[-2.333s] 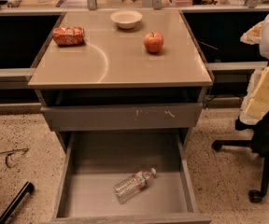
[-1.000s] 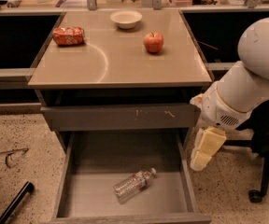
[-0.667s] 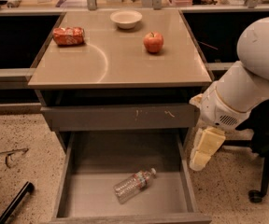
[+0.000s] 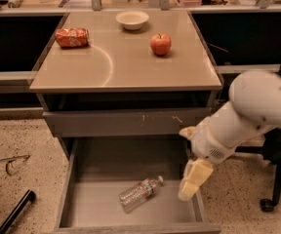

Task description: Pick water bottle from middle drawer and place on counter

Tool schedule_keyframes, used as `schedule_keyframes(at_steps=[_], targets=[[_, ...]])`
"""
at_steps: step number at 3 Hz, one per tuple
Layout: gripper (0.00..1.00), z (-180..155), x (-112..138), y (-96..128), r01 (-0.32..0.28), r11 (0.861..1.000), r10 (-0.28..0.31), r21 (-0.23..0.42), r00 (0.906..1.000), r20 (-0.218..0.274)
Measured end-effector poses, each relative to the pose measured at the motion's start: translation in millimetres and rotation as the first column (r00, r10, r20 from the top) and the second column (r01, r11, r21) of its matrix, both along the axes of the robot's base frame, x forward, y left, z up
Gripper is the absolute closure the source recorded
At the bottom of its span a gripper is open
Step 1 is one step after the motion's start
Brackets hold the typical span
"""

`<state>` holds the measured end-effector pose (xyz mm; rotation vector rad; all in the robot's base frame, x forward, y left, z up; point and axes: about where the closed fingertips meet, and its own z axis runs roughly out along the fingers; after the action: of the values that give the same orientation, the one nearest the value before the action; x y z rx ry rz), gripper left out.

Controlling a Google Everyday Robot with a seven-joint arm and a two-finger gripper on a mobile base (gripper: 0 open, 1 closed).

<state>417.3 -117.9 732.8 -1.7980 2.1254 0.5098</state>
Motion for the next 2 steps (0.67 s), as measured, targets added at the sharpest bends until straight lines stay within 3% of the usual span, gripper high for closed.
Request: schedule_keyframes(at_steps=[1,2], targets=[[0.0,-92,-26,46,-0.067,0.989,0.074,0.13,0.9956,-0.056],[0.0,-156,-11,87,-0.035,0.964,0.049,0.265,0.9978,-0.045]])
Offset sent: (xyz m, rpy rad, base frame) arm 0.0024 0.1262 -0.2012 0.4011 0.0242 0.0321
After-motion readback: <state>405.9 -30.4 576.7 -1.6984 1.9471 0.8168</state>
